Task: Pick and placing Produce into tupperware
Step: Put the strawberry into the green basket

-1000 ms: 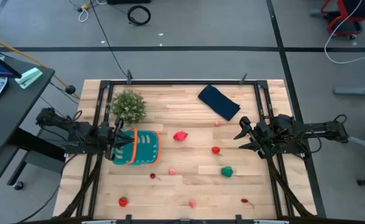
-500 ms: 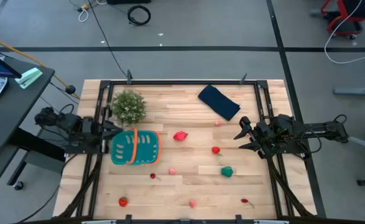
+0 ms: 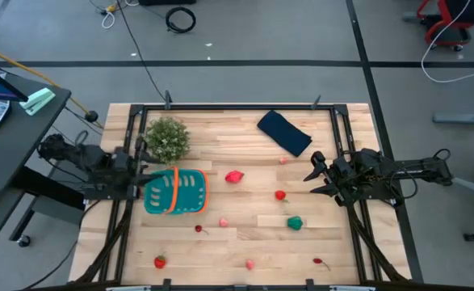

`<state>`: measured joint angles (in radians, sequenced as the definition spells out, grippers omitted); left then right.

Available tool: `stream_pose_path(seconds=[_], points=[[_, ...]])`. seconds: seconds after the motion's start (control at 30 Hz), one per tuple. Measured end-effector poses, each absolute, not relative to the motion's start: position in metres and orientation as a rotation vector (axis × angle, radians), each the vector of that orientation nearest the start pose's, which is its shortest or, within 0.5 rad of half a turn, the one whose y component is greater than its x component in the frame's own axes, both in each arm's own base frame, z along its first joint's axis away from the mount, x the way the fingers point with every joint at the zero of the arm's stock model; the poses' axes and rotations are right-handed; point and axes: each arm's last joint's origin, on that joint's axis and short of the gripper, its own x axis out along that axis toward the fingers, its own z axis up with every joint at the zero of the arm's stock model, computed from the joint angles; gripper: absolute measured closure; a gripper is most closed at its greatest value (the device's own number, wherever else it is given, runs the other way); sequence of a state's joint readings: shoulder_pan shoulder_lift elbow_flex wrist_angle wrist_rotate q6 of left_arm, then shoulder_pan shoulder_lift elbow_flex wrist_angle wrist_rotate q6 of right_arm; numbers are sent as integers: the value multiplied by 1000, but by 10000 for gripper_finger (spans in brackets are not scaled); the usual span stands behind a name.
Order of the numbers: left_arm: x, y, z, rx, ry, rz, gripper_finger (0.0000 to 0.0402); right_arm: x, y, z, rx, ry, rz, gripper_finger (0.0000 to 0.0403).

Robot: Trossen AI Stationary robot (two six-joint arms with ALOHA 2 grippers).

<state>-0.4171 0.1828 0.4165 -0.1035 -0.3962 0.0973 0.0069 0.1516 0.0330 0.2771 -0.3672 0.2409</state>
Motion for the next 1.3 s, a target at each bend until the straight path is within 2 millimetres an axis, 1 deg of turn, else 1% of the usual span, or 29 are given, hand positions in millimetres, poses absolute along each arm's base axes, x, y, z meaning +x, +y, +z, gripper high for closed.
stream_pose_path(seconds=[0.07, 0.13, 0.17, 0.23, 0.3, 0.37, 0.43, 0.53, 0.6, 0.7, 0.83, 0.93, 1.07, 1.3], points=[[74, -21, 302, -5, -147, -16, 202, 103, 11, 189, 209, -111, 390, 199], [72, -20, 324, -84, -132, -22, 199, 103, 11, 189, 209, -111, 390, 199], [71, -19, 333, -135, -110, -25, 199, 103, 11, 189, 209, -111, 390, 199], [72, -20, 345, -223, -14, -24, 203, 103, 11, 189, 209, -111, 391, 199], [78, -23, 348, -265, 125, -23, 210, 103, 11, 189, 209, -111, 390, 199], [88, -29, 347, -271, 247, -35, 217, 103, 11, 189, 198, -114, 390, 199], [102, -38, 347, -269, 327, -52, 223, 103, 11, 189, 142, -124, 385, 199], [125, -54, 343, -278, 436, -127, 228, 103, 11, 189, 86, -135, 381, 199], [139, -66, 336, -295, 512, -160, 229, 103, 11, 189, 83, -136, 381, 199], [155, -84, 319, -345, 655, -172, 230, 103, 11, 189, 55, -141, 379, 199], [169, -111, 297, -466, 858, -201, 230, 103, 11, 189, 30, -146, 377, 199], [172, -137, 280, -503, 1016, -286, 230, 103, 11, 189, 29, -146, 377, 199], [176, -167, 260, -560, 1142, -305, 230, 103, 11, 189, 29, -146, 377, 199], [177, -196, 221, -628, 1327, -108, 230, 103, 11, 189, 22, -148, 377, 199]])
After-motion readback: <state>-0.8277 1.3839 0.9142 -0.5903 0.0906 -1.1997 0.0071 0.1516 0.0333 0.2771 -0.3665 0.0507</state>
